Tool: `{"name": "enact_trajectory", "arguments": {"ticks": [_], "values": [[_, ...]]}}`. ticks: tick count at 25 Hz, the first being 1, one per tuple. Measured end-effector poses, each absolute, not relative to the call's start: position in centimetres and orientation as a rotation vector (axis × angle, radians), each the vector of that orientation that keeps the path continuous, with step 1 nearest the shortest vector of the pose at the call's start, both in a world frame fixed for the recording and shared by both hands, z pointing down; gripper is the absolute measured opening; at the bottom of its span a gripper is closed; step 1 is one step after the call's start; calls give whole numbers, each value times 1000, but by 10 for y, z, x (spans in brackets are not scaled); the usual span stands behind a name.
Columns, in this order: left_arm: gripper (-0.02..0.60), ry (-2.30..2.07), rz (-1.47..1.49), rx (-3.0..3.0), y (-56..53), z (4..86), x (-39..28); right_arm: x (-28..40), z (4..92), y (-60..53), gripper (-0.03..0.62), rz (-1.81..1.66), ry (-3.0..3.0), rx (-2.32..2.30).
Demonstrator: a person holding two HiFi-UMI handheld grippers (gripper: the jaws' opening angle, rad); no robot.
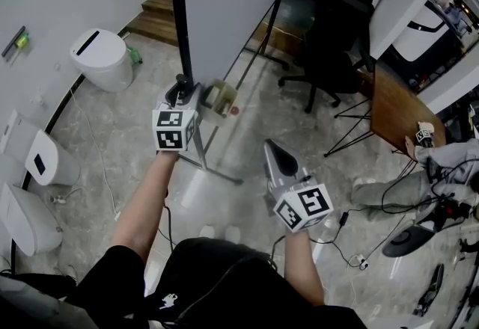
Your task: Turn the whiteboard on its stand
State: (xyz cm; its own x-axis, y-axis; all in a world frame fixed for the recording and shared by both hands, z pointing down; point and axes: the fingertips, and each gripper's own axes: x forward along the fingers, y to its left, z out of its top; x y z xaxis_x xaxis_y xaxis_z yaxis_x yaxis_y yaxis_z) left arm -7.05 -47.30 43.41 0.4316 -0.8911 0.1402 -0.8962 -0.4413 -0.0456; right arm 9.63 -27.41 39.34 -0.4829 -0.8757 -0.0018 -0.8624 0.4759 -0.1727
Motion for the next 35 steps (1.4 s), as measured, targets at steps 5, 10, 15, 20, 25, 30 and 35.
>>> {"name": "enact_trajectory", "arguments": {"ticks": [5,10,15,20,25,30,35], "values": [[193,-1648,217,2613,-470,434,-73,97,393,-271,8,-226,2616,-1558],[192,-1654,212,2607,-464,436,-76,97,391,-266,8,-220,2612,-1563],[192,-1663,202,2593,-461,435,-77,97,390,-265,8,-215,2613,-1558],[192,-1664,201,2590,-452,435,-79,99,389,-260,8,-210,2612,-1562],[192,-1667,204,2584,-439,436,-85,94,388,-254,8,-201,2619,-1547],[192,-1674,204,2584,-430,437,-89,93,388,-252,8,-195,2622,-1534],[191,-1682,204,2575,-419,439,-98,85,388,-249,8,-192,2629,-1518]]}}
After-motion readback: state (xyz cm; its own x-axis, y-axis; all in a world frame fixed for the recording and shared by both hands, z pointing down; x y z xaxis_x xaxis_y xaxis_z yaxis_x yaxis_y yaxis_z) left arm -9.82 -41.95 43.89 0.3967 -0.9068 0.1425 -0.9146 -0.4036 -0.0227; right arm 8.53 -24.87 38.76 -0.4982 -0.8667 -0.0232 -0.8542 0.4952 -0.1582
